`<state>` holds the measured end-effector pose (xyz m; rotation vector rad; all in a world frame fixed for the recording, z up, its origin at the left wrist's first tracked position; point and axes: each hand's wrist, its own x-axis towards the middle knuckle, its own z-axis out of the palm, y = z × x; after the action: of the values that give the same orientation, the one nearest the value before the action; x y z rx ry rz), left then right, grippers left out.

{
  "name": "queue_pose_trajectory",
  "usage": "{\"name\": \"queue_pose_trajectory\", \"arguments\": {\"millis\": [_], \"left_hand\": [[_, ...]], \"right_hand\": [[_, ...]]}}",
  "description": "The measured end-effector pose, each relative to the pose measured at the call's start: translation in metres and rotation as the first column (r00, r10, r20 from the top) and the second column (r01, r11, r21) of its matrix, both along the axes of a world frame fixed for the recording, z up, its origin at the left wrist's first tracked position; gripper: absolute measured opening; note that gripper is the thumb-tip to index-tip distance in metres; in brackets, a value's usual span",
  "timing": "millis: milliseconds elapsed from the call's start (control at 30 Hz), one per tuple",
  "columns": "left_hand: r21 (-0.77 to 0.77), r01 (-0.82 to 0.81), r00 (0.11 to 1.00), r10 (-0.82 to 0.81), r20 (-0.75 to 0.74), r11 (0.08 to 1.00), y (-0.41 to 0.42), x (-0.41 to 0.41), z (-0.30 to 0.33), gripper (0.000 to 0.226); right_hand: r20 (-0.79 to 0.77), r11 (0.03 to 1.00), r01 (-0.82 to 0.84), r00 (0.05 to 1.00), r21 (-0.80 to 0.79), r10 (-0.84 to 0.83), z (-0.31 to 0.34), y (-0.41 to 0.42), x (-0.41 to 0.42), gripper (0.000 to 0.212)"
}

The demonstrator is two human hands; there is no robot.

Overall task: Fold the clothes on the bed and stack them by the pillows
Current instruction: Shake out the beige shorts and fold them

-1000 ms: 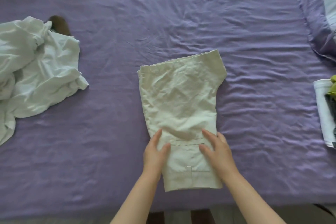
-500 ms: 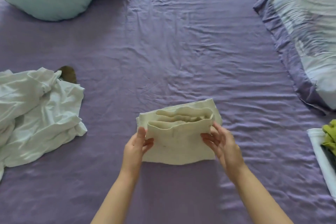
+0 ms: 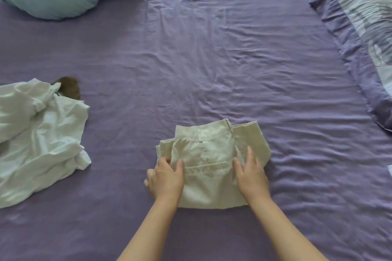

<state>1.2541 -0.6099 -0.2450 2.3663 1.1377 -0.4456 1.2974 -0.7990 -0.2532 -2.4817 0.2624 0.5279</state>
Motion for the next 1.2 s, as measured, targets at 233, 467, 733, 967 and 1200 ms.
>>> {"name": "queue_pose_trajectory", "arguments": {"millis": [233, 467, 733, 967, 1200], "left_hand": [[-0.078, 0.002, 0.982, 0.013, 0.191, 0.997, 0.005, -0.029, -0.005, 0.028], [0.351, 0.504, 0.748, -0.602, 0.280, 0.789, -0.017, -0.033, -0.018, 0.049], [0.132, 0.367, 0.928, -0.372, 0.011, 0.921, -0.006, -0.031, -0.058, 0.072], [-0.347, -0.364, 0.885, 0.437, 0.161, 0.864, 0.011, -0.013, -0.029, 0.096], [-0.534, -0.244, 0.869, 0.427, 0.251, 0.810, 0.008, -0.015, 0.000, 0.017]], "right_hand": [[0.144, 0.998, -0.056, 0.988, -0.021, 0.058, -0.006, -0.020, -0.020, 0.045], [0.323, 0.884, -0.391, 0.827, -0.256, 0.459, -0.012, 0.003, -0.028, 0.045], [0.176, 0.807, -0.435, 0.828, -0.399, 0.533, -0.044, 0.009, -0.026, 0.060], [0.051, 0.960, 0.279, 0.959, -0.019, -0.278, -0.023, -0.001, -0.028, 0.123], [0.152, 0.979, 0.134, 0.976, 0.155, -0.157, 0.004, -0.005, -0.020, 0.101]]}}
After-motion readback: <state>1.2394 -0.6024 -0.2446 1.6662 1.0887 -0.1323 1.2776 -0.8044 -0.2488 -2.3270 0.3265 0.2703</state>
